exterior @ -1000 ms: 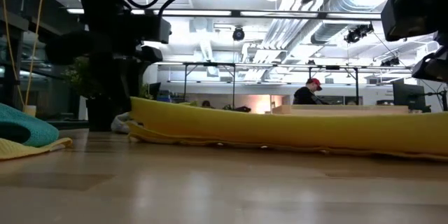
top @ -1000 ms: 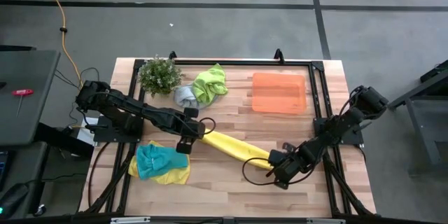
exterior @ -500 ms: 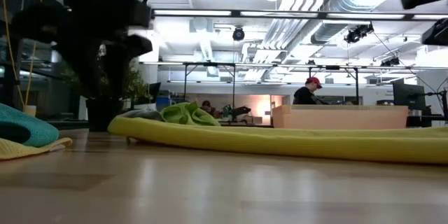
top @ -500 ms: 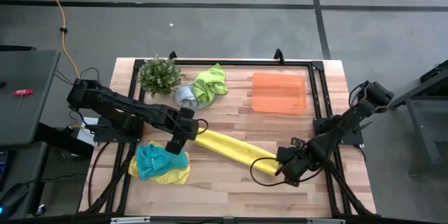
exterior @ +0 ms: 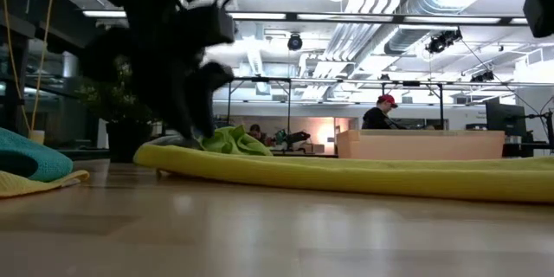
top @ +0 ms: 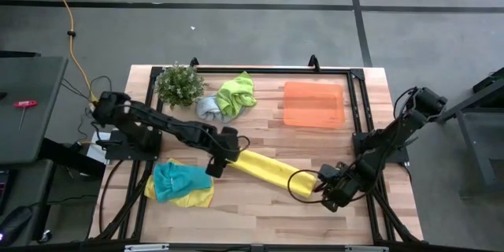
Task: Fold microfiber towels
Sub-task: Fold the right yellow microfiber cloth
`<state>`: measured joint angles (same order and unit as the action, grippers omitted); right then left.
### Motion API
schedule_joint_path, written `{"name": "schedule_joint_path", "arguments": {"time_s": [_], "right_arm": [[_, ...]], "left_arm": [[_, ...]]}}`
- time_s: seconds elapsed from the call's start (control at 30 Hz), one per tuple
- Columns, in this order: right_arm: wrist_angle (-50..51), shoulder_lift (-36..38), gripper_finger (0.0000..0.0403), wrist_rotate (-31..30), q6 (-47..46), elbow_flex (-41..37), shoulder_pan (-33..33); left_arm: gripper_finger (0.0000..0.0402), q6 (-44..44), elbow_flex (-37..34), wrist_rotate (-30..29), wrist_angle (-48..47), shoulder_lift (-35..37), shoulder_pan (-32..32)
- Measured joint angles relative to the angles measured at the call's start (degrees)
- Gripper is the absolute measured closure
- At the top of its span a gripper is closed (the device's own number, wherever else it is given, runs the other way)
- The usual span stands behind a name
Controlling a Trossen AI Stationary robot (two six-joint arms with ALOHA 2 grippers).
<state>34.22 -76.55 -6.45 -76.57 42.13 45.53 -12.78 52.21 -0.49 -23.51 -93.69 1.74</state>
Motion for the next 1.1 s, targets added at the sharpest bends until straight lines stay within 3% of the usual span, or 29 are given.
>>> {"name": "schedule_joint_path", "arguments": {"time_s": [0.27, 0.37, 0.5, 0.57, 0.7, 0.83, 1.1], "right_arm": [[-7.9, 0.0, 0.0236, -7.6, 0.6, 0.0, -1.1], [-10.5, -0.3, 0.0270, -9.6, 0.6, 0.0, -2.4], [-10.8, -1.8, 0.0363, -11.5, -0.5, 0.0, -5.6], [-12.5, -3.5, 0.0391, -11.3, -0.4, 0.0, -7.2], [-16.5, -7.8, 0.0381, -6.2, 0.1, 0.0, -9.4], [-18.8, -12.0, 0.0400, -1.4, 0.5, 0.0, -9.9], [-11.0, -13.7, 0.0401, -0.5, 2.3, 0.0, -12.3]], "left_arm": [[0.0388, -1.9, 0.0, -5.8, -1.8, -3.0, -1.2], [0.0389, 0.5, 0.0, -5.4, -1.9, -3.1, -2.2], [0.0399, 2.2, 0.0, -5.2, -2.1, -3.6, -2.9], [0.0398, 3.1, 0.0, -5.1, -2.0, -3.6, -3.0], [0.0400, 4.3, 0.0, -5.1, -2.4, -3.6, -3.0], [0.0401, 6.5, 0.0, -4.6, -3.0, -3.6, -2.9], [0.0401, 18.4, 0.0, -1.3, -6.9, -3.6, -2.2]]}}
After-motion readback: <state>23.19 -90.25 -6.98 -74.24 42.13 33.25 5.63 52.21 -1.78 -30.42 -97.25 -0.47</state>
